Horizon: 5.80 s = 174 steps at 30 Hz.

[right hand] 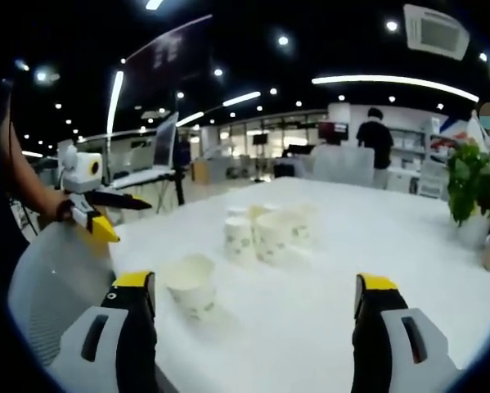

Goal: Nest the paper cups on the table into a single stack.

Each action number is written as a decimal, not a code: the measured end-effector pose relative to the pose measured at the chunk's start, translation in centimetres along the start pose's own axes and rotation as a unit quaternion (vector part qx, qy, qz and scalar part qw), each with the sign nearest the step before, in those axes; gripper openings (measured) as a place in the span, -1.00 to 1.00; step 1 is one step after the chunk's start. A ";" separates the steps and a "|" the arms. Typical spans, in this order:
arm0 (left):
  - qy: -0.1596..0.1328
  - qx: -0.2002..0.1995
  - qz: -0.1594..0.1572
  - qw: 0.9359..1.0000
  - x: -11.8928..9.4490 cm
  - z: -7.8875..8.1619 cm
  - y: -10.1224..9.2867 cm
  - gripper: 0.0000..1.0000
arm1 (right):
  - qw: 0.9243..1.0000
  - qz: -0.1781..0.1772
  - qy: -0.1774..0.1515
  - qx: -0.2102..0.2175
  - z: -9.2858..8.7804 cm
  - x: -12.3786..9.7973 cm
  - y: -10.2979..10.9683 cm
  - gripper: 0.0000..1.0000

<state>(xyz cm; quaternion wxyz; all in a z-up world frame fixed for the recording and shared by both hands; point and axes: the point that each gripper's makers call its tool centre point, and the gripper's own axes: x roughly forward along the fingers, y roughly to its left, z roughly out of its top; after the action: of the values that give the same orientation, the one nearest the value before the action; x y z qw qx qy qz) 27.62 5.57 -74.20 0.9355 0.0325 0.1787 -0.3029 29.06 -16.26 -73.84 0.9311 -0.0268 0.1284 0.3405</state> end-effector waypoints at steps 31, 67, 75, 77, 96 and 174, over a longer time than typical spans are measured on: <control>0.026 0.010 -0.004 1.000 0.2 -1.0 -0.1 0.94 | 0.999 0.045 -0.016 -0.025 3.7 5.7 -2.4 1.00; 0.004 0.006 -0.022 1.000 0.1 -0.2 -0.7 0.96 | 0.995 0.084 -0.004 -0.045 3.7 13.4 -3.6 0.80; 0.016 0.013 -0.023 1.000 0.2 -0.6 -0.9 0.96 | 0.994 0.095 -0.002 -0.049 3.7 15.1 -3.7 0.79; 0.018 0.012 -0.022 1.000 0.2 -0.7 -0.9 0.96 | 0.994 0.096 -0.002 -0.050 3.8 15.5 -3.9 0.78; 0.032 0.008 -0.021 0.999 0.3 -1.2 -0.9 0.91 | 0.992 0.107 0.024 -0.064 1.6 18.3 -4.6 0.44; 0.045 0.004 -0.009 0.999 0.3 -1.7 -0.4 0.98 | 0.992 0.110 0.027 -0.047 4.6 19.3 -4.1 -0.21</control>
<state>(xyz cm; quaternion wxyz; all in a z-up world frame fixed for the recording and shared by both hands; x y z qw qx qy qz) 27.04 5.34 -75.85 0.9235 0.0486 0.2195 -0.3108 46.86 -6.69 -74.53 0.8817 -0.0656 0.1392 0.4460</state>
